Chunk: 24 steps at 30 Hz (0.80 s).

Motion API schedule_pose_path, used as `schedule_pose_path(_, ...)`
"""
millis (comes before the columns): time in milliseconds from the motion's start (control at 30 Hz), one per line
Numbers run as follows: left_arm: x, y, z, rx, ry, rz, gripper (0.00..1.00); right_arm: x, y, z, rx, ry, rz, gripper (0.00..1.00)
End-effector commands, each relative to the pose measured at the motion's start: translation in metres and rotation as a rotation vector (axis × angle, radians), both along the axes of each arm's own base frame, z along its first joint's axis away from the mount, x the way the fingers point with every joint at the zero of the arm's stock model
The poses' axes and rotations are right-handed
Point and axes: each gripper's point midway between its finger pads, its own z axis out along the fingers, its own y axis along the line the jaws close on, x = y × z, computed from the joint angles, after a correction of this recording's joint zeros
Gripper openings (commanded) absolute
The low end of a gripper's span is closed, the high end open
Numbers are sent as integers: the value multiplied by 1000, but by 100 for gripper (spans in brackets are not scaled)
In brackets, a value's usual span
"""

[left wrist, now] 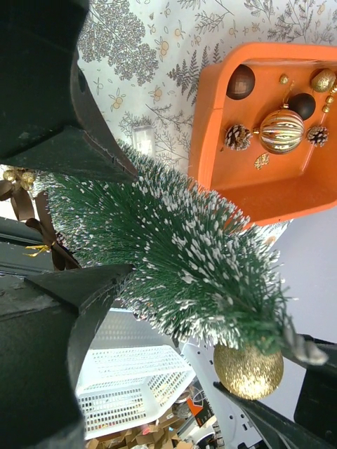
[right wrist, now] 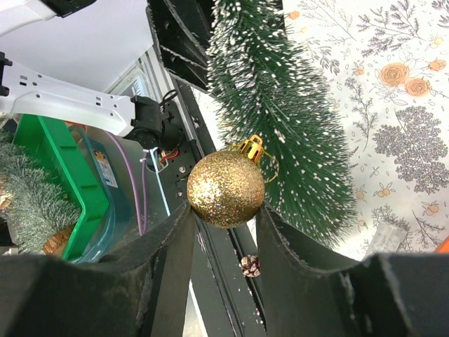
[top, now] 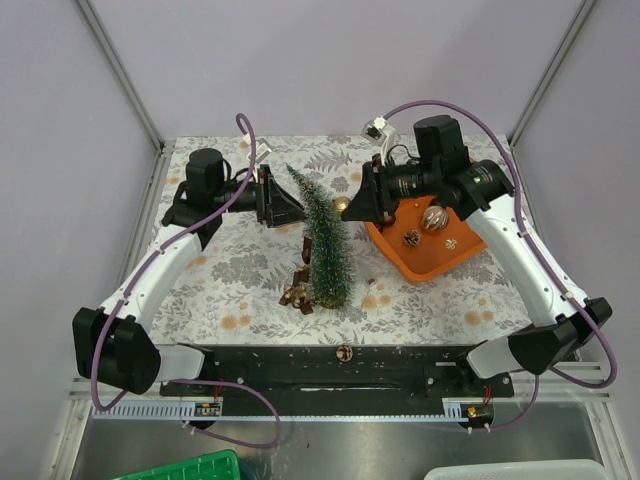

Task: Decorate the small christmas tree

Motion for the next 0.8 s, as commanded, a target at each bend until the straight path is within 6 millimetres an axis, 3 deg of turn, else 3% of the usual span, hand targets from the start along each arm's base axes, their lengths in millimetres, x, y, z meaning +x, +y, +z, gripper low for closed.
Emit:
schedule_pose_path(0, 2, -3, 20, -27, -80, -20, 53, 5, 6, 11, 9, -49, 15, 17)
schedule_pose_path(500, 0, -4, 20, -29, -79, -33, 51, 23, -2, 4, -48, -113, -67, 16)
schedule_pose_path(767, -3, -9, 23, -34, -84, -54, 52, 32, 11, 6, -9, -117, -31, 15)
